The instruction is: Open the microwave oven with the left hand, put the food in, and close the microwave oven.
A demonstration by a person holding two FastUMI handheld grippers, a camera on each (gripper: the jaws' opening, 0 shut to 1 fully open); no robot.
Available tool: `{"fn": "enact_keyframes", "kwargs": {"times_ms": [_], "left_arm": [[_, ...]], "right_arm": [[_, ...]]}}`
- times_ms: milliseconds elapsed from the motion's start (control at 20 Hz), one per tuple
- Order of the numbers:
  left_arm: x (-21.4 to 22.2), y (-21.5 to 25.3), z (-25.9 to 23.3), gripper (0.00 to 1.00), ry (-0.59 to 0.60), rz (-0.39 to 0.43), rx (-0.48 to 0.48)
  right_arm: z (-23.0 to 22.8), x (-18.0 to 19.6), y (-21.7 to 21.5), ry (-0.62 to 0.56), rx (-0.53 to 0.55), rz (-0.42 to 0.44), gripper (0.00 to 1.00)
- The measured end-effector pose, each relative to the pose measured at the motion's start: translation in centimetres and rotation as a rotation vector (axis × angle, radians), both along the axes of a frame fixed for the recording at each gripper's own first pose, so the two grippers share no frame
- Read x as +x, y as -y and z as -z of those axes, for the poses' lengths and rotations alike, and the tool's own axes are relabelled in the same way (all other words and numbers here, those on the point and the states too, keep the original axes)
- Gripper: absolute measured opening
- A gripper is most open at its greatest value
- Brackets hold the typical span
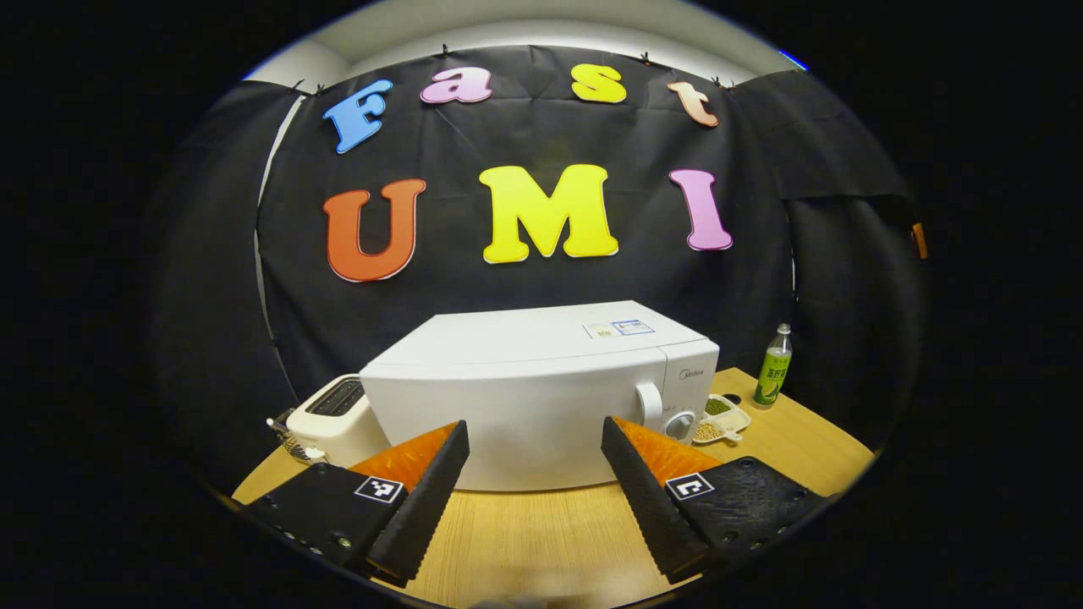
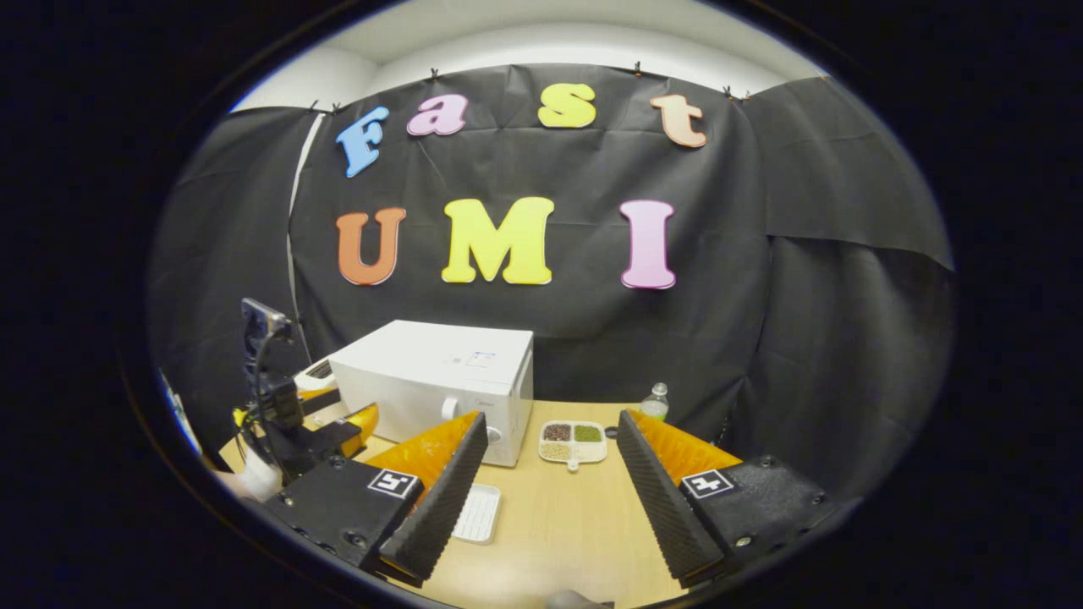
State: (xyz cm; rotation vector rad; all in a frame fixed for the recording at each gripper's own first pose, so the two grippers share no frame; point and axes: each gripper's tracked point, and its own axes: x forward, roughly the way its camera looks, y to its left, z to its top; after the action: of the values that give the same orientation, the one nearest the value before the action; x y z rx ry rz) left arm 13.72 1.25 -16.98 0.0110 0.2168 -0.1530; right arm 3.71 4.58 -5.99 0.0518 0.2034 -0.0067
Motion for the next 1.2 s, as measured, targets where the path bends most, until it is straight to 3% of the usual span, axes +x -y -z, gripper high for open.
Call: {"fn": "enact_keyframes", "kwargs": {"times_ms": [500,550,650,700,750,850,900,1200], "left_arm": [[-6.5,-7.6,-6.8,0.97,0.047,-0.061,0.012],[-7.2,-7.9,-7.6,0.96,0.056,-0.064,0.006],[-8.4,-8.7,-9.1,0.96,0.078,-0.077,0.014],[-9.0,-9.2,-9.8,0.96,0.095,-0.087,0.018],[-9.4,-9.2,-10.5,1.0,0.114,-0.09,0.021],[-10.0,-9.3,-11.2,0.96,0.13,-0.091,0.038],[-10.2,-9.1,-11.4,0.96,0.13,-0.085,0.039],[-10.0,-8.5,-11.5,0.96,0.125,-0.073,0.034]], "right_arm": [[1.0,0.2,-1.4,0.021,0.052,0.028,0.92],[1.1,0.3,-1.5,0.025,0.051,0.033,0.99],[1.3,0.3,-1.6,0.027,0.046,0.039,0.99],[1.4,0.2,-1.8,0.026,0.048,0.039,0.92],[1.4,0.2,-2.0,0.026,0.048,0.037,0.92],[1.8,0.3,-2.4,0.021,0.042,0.033,0.92],[1.6,0.3,-2.5,0.024,0.044,0.033,0.99],[-0.2,0.3,-3.1,0.071,0.027,0.027,0.99]]}}
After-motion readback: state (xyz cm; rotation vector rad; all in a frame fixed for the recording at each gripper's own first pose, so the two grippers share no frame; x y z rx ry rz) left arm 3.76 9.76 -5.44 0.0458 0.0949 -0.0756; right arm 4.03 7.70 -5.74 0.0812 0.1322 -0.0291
